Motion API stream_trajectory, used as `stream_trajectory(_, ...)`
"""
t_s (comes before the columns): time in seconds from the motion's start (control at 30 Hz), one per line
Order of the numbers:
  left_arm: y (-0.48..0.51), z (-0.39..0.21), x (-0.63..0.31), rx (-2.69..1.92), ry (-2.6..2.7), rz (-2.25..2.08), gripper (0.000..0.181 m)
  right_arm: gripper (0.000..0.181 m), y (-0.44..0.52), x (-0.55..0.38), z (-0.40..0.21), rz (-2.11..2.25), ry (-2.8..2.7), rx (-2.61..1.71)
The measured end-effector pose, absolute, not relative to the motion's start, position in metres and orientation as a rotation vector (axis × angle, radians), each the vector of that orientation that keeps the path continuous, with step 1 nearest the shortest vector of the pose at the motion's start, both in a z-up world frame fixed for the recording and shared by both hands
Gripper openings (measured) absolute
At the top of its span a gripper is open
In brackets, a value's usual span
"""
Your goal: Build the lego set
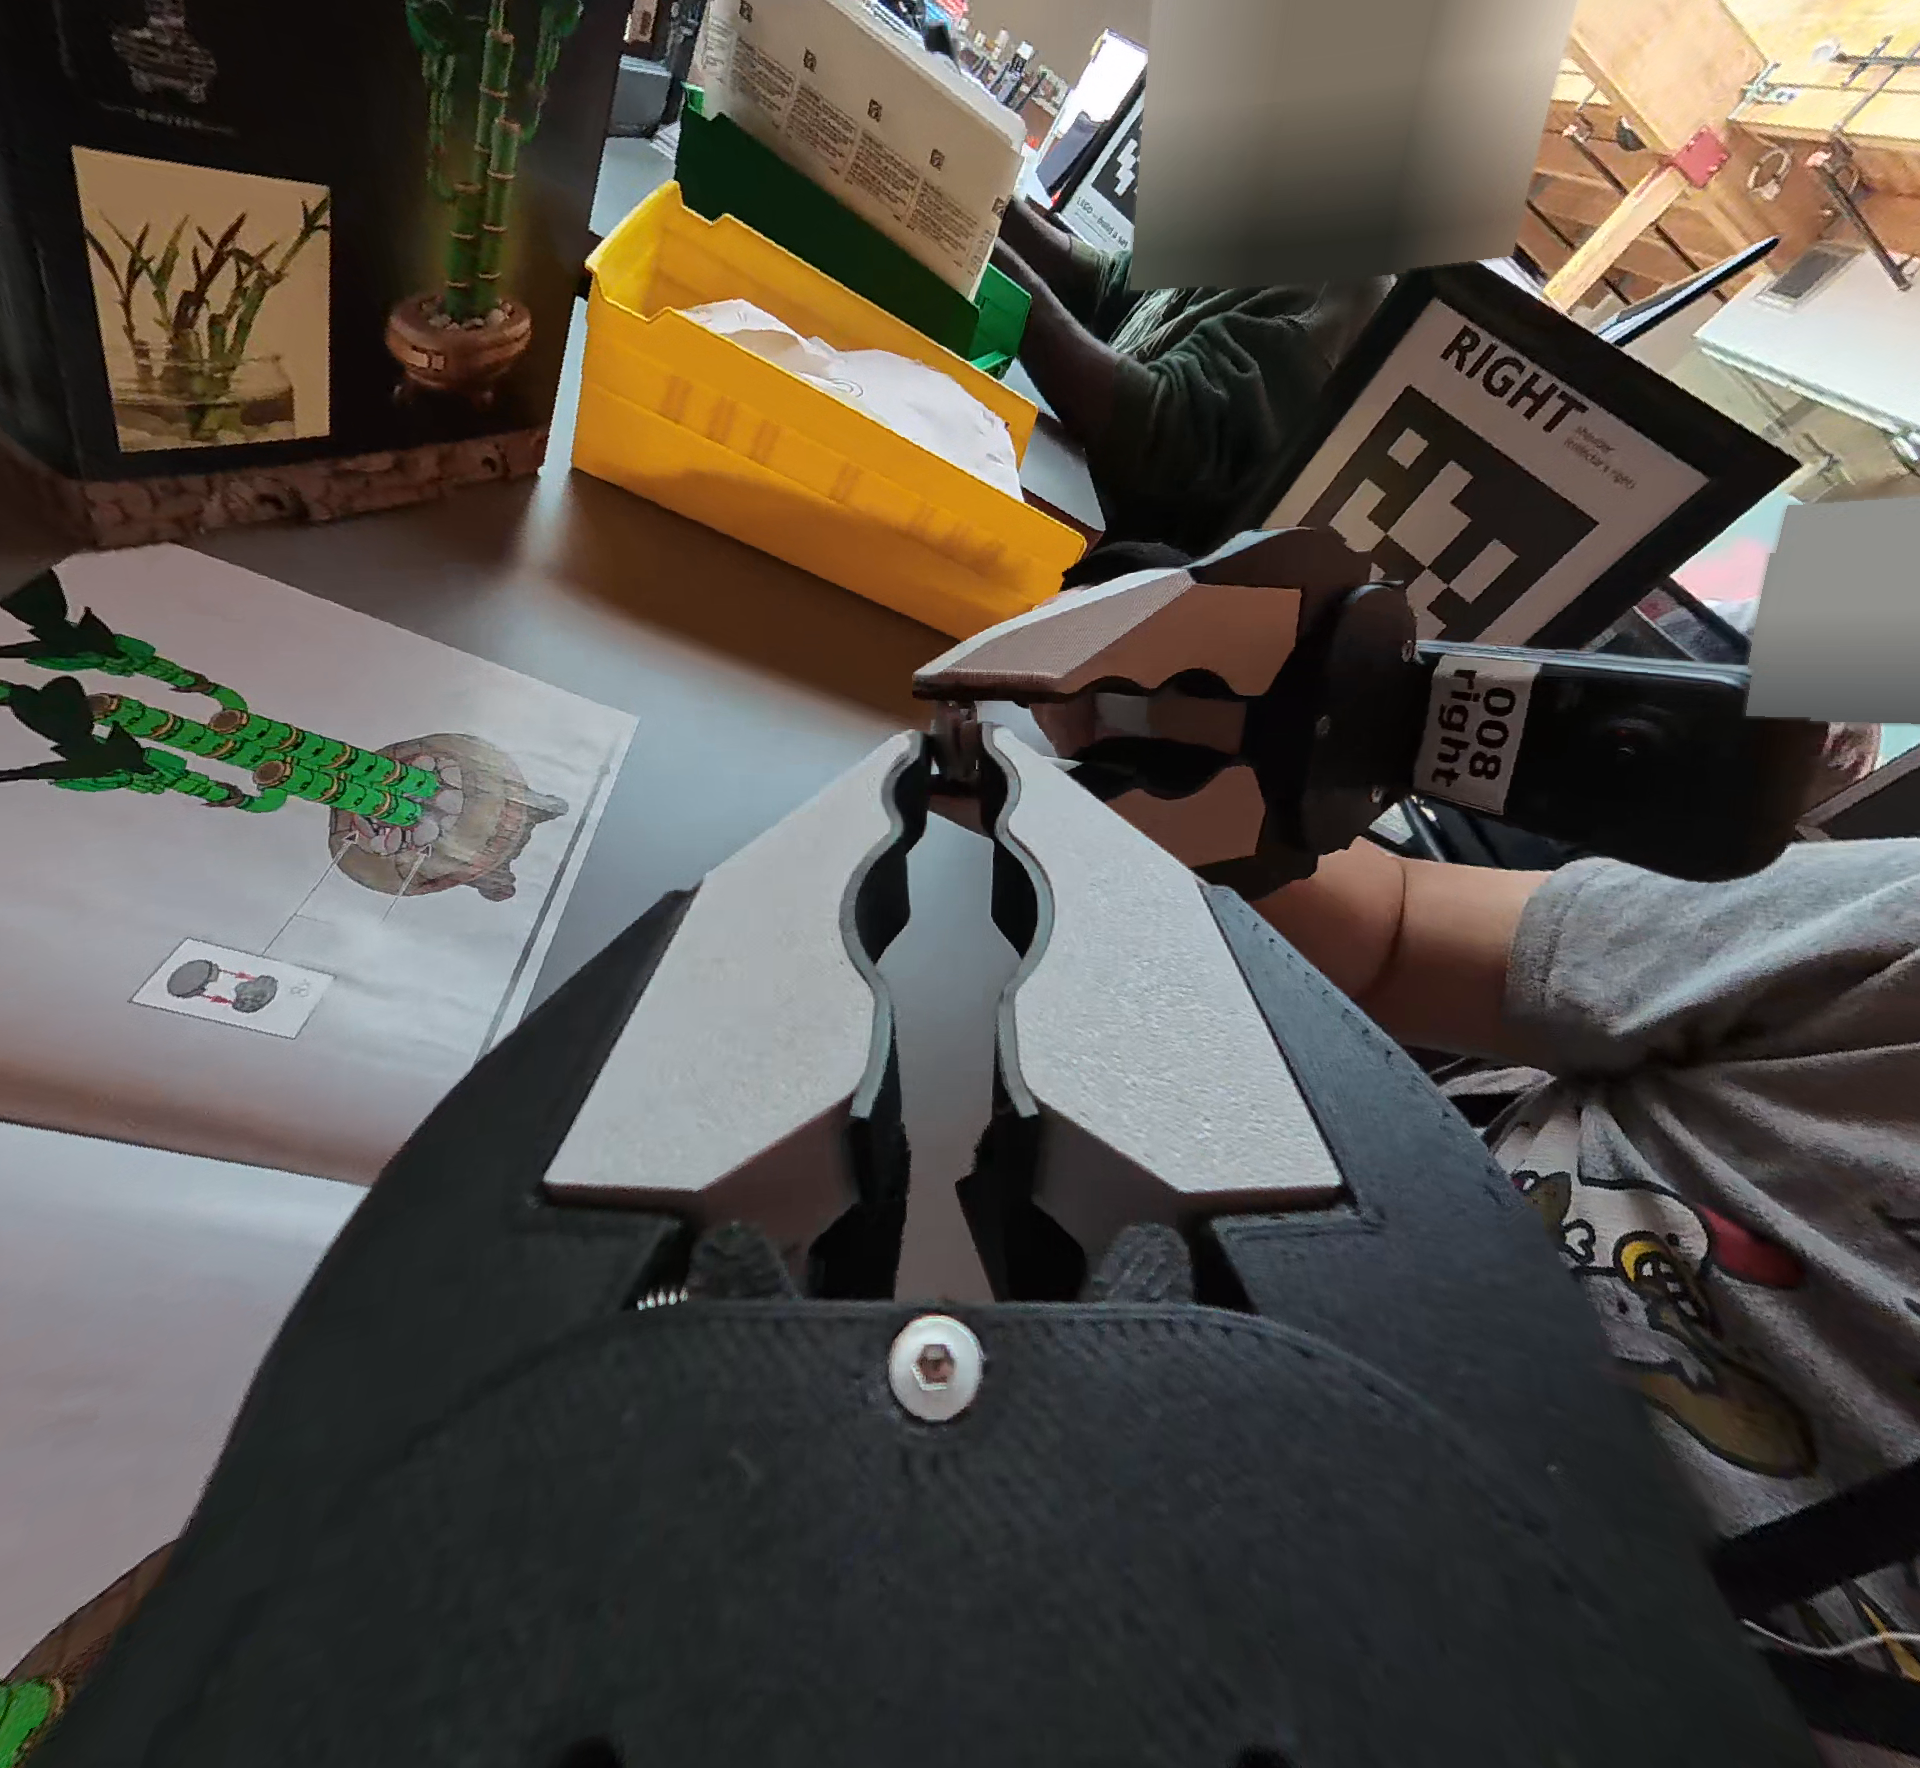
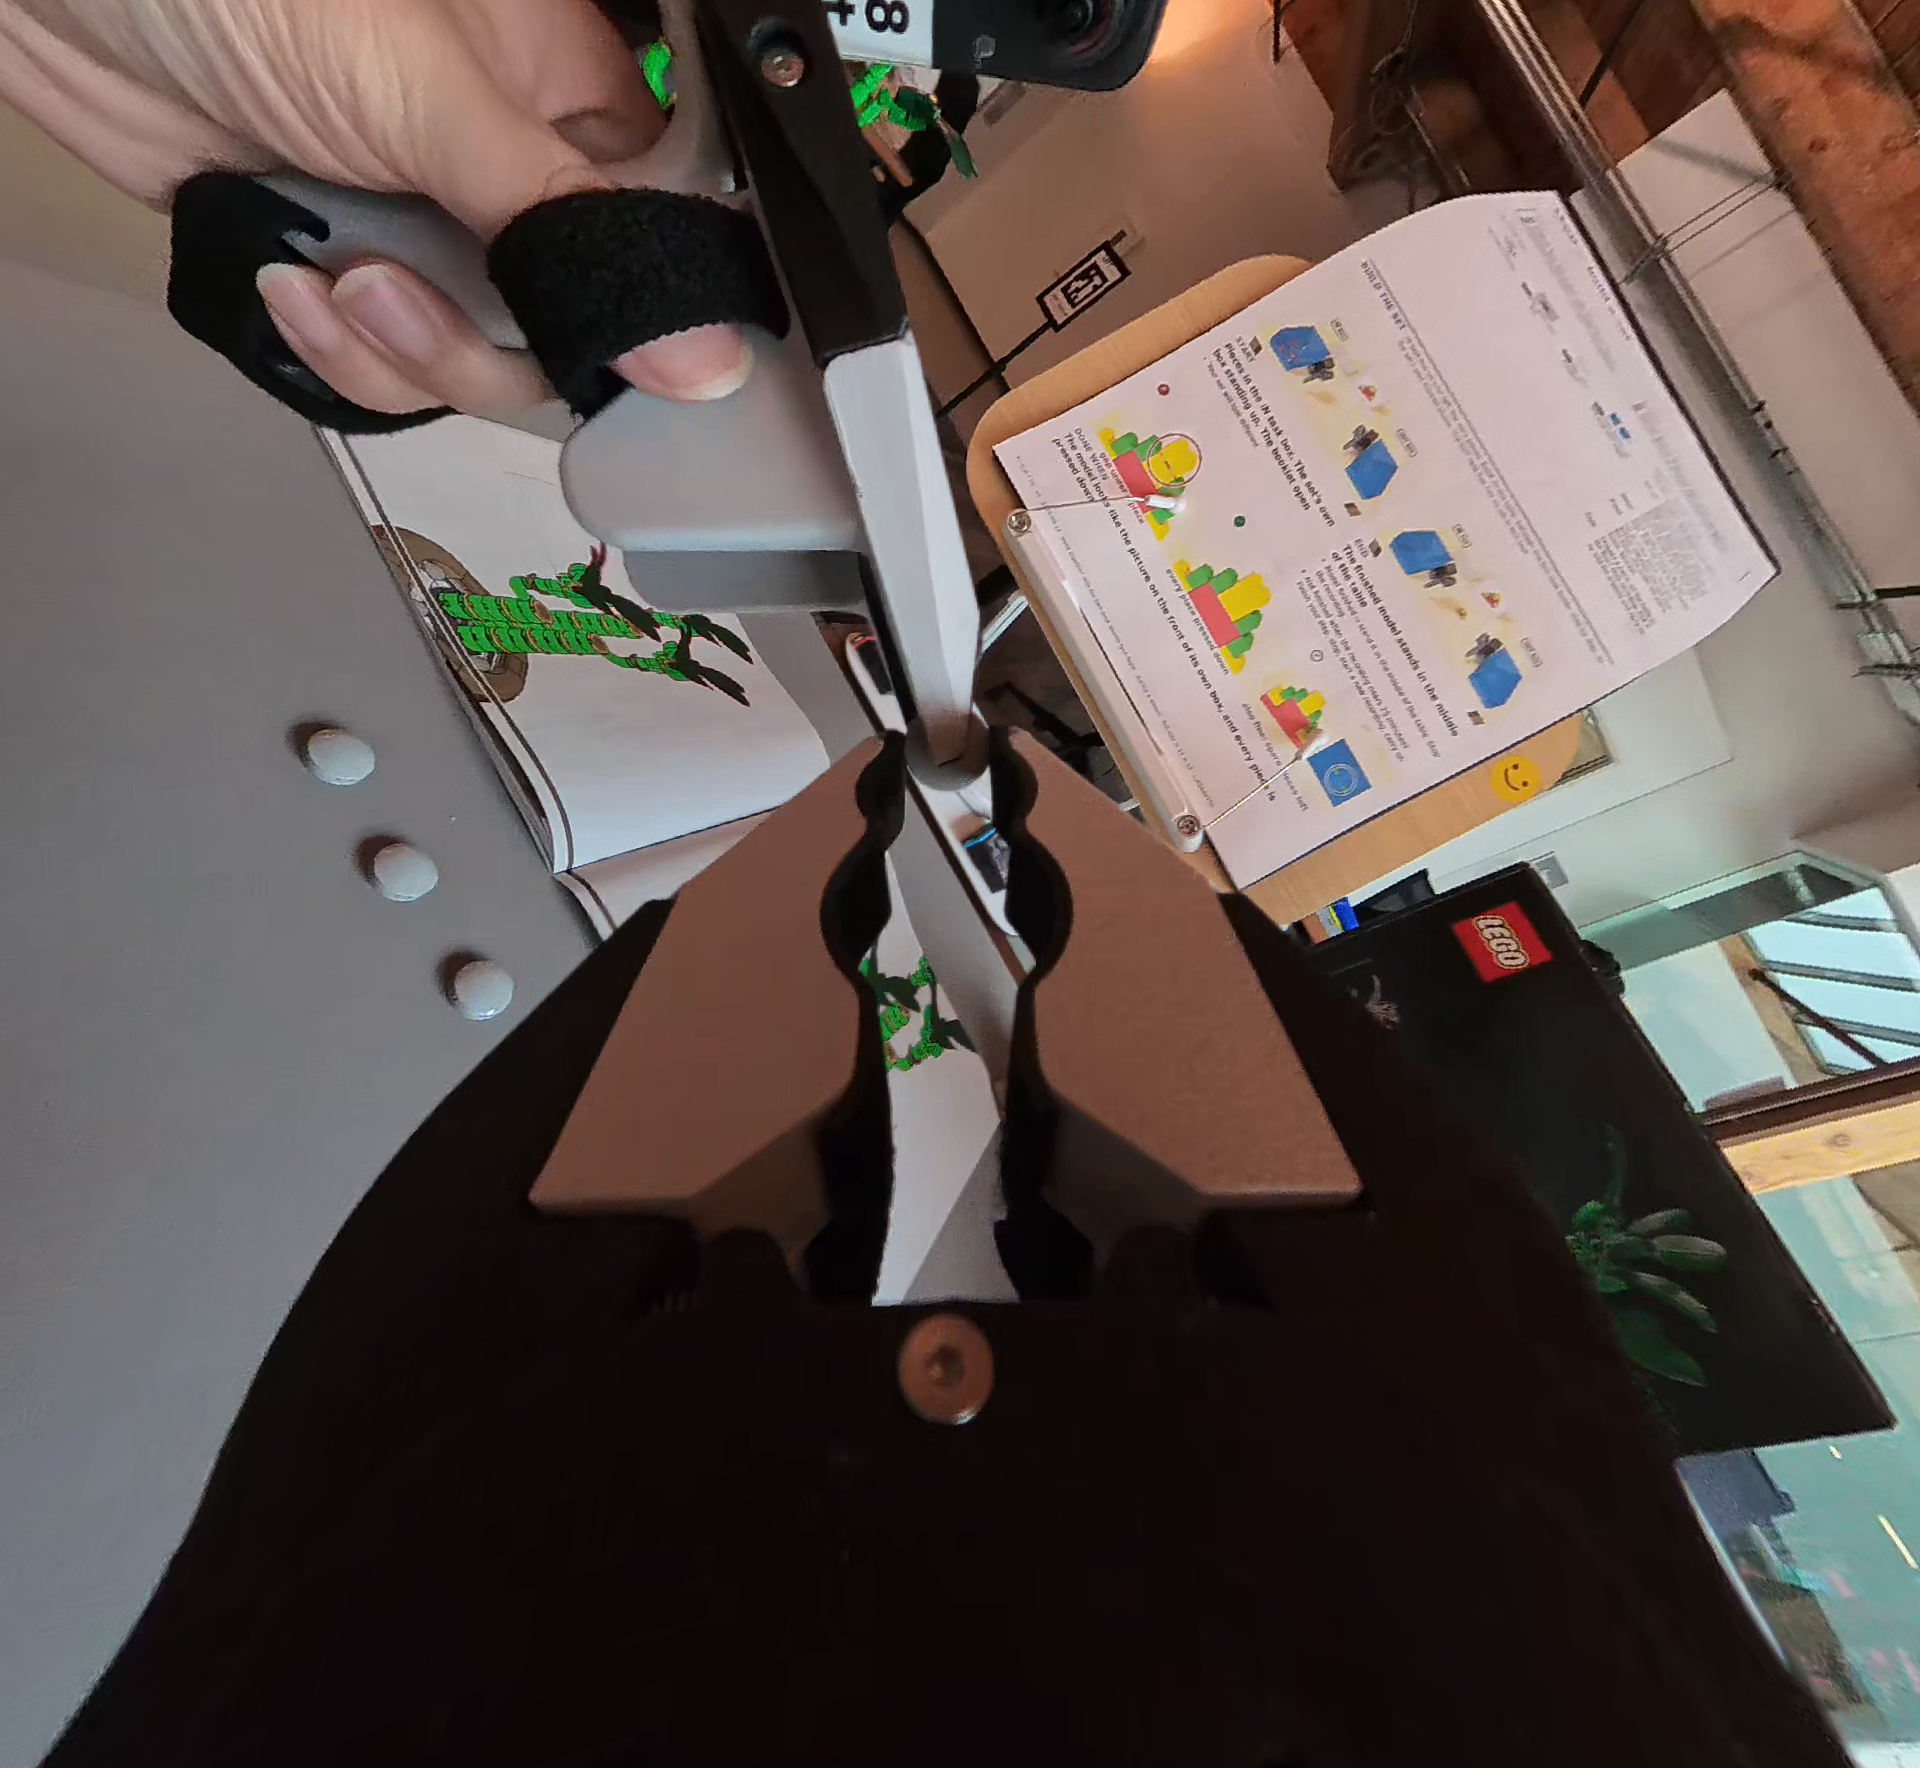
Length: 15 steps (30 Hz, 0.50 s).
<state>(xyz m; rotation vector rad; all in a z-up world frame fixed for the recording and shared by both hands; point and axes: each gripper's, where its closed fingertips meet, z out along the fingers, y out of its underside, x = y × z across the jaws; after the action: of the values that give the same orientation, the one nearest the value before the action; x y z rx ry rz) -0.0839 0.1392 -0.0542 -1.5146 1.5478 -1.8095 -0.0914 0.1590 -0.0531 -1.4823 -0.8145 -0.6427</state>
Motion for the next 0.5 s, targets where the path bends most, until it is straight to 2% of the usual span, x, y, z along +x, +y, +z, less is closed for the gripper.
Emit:
stream_trajectory(0.2,0.138,-0.049,-0.084,-1.432,1.56,-1.763,0.005,0.016,0.156,-0.093,-0.047,-0.632,-0.809,-1.431)
stream_trajectory(0.3,0.142,-0.045,-0.087,-1.332,1.58,-1.614,0.005,0.025,0.152,-0.093,-0.044,-0.5,-0.789,-1.442)
stream_trajectory(0.43,0.129,-0.033,-0.102,-1.05,1.699,-1.473,0.005,0.026,0.131,-0.104,-0.033,-0.007,-0.749,-1.42)
stream_trajectory(0.5,0.122,-0.032,-0.108,-0.922,1.759,-1.371,0.006,0.015,0.117,-0.114,-0.029,0.234,-0.769,-1.375)
